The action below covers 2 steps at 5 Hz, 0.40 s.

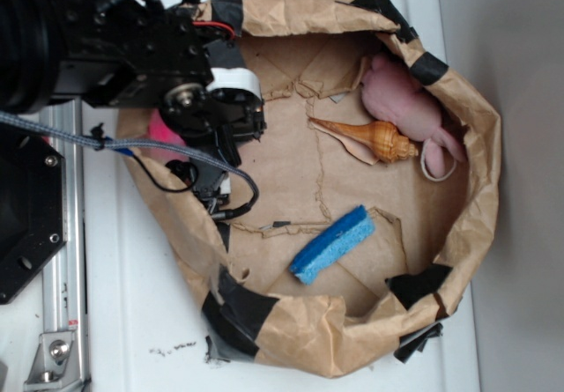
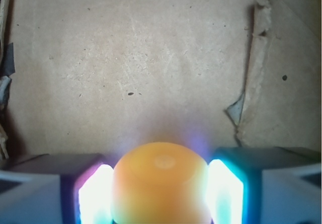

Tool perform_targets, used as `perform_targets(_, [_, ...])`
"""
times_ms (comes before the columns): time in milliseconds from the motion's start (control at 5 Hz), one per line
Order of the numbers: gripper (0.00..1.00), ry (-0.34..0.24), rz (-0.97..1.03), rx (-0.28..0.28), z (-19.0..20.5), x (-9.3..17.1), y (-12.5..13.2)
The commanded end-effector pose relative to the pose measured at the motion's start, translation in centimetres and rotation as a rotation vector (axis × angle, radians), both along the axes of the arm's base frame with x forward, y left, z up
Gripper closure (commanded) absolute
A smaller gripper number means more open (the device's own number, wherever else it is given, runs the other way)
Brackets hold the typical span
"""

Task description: Grab the yellow duck.

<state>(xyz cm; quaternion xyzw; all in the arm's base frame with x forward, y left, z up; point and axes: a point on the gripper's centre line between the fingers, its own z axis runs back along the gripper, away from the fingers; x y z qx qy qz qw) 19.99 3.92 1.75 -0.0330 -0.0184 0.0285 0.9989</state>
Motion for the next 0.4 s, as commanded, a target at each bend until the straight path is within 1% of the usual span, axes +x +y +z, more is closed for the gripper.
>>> perform_targets(0, [1.00,-0.044,0.032,-0.007,0.8,0.9,1.1])
perform_targets(200, [1.00,-0.102,0.021,-0.025,4.4,2.3,0.5])
